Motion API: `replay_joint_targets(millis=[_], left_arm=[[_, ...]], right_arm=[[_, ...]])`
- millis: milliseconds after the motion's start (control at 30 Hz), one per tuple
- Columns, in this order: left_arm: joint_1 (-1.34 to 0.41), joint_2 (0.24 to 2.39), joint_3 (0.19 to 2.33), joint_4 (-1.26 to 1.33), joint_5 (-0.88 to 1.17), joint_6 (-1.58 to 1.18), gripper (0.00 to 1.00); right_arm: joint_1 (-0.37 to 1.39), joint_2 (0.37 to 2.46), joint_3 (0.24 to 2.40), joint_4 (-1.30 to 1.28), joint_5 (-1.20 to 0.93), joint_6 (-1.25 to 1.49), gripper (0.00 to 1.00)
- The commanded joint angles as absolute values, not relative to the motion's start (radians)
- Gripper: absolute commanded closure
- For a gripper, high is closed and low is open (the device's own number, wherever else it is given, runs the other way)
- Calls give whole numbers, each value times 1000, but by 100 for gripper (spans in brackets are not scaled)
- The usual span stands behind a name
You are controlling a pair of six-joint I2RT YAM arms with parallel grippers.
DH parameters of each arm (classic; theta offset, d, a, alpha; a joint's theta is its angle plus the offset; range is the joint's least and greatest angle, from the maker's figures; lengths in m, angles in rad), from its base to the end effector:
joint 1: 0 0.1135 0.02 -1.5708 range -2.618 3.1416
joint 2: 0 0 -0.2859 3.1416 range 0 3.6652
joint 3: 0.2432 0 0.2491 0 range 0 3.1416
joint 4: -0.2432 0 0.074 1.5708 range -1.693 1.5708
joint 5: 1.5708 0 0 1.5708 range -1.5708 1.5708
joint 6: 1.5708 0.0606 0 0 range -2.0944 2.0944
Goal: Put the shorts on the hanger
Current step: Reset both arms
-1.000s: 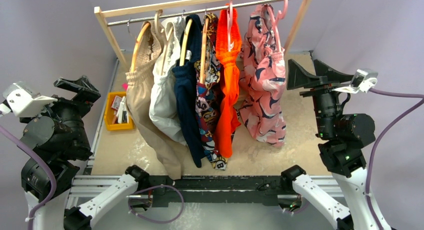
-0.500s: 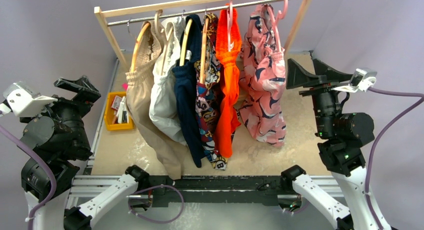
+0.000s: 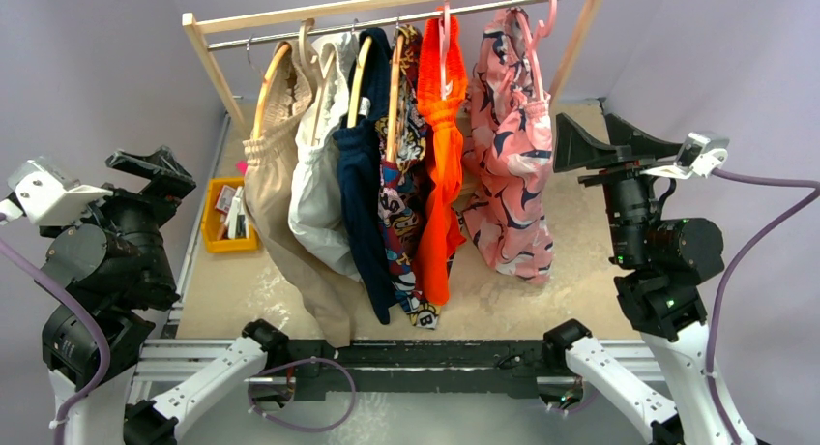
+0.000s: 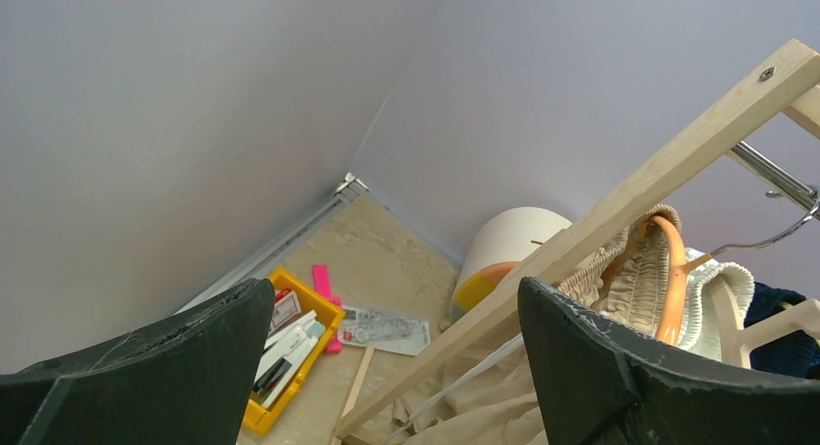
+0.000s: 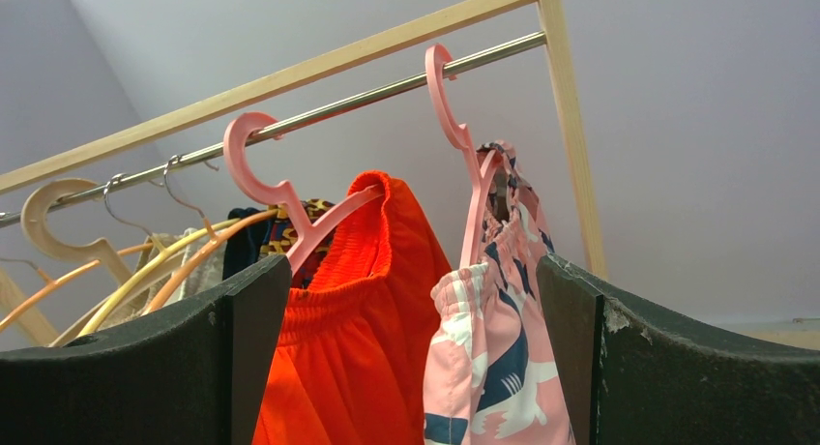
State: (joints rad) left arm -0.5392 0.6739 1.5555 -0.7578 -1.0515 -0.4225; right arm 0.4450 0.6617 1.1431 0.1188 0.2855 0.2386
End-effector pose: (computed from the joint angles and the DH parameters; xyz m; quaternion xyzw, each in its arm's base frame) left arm 0.0333 0.0414 0.5295 -0.3421 0.5936 -0.0053 0.7284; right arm 0.0886 0.0233 0.5289 0.0776 0.4722 0.2309 0.8471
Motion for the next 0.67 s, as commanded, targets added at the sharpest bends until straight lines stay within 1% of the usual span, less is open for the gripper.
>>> replay_joint_targets(millis=[0, 267, 333, 433, 533, 633], left_arm=[[-543, 673, 1551, -739, -1048, -403, 4], [-543, 658, 1547, -736, -1054, -425, 3], [-543, 651, 1545, -731, -1058, -427, 2], [-543, 644, 1541, -726, -1070, -426, 2], [-543, 649, 1539, -730, -1066, -431, 2], [-543, 652, 1538, -733, -1067, -438, 2]], right_arm=[[450, 661, 1150, 176, 286, 228, 1], [451, 664, 1172, 156, 300, 214, 1], [450, 662, 1175, 192, 382, 208, 1], [449, 677, 1204, 179, 463, 249, 1], [449, 735, 1285, 74, 519, 282, 1], [450, 743, 1291, 59, 552, 298, 1]])
